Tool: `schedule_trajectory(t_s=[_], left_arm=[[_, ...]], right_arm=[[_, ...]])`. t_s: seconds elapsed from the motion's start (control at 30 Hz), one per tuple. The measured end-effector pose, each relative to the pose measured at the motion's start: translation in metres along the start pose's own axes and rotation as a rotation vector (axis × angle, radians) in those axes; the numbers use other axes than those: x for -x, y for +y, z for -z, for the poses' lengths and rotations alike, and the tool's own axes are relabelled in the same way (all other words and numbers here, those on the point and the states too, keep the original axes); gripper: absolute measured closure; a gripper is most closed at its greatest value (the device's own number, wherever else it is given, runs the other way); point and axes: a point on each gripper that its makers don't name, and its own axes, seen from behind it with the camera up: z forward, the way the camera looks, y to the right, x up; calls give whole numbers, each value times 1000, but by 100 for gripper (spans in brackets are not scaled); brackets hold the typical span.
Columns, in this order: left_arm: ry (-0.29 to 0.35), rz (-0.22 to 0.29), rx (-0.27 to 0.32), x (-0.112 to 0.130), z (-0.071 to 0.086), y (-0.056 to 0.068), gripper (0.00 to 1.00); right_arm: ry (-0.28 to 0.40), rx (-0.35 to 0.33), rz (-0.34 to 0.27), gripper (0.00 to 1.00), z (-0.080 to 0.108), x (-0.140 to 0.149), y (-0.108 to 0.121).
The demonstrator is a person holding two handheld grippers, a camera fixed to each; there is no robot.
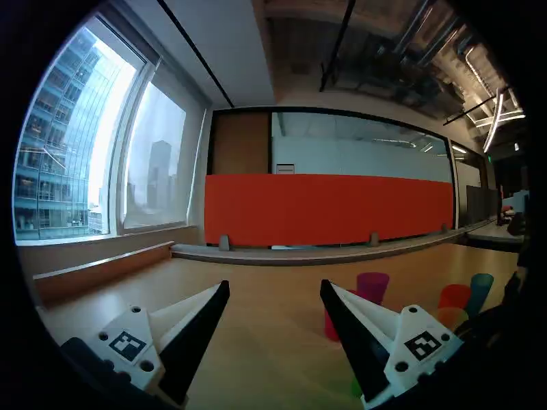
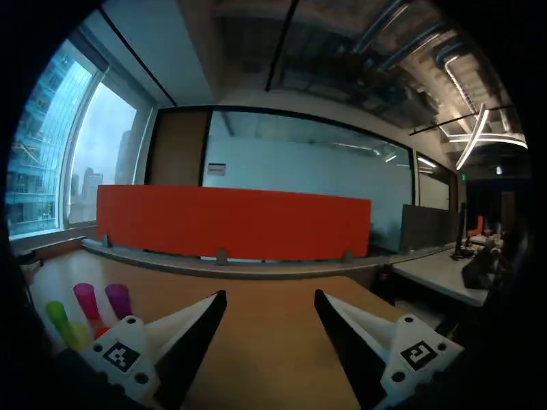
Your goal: Pour water
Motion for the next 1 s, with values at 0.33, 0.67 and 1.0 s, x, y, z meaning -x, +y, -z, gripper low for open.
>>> schedule_trajectory(t_s=[0.33,0.67,1.0], left_arm=[[-18,3,5,10,-1,1,1],[-41,-5,15,17,-2,4,1],[-54,-9,17,22,-4,5,1]], right_arm=[[-1,4,2,1,1,-1,4],[1,5,7,1,0,-3,5],[0,2,10,1,-1,-2,4]])
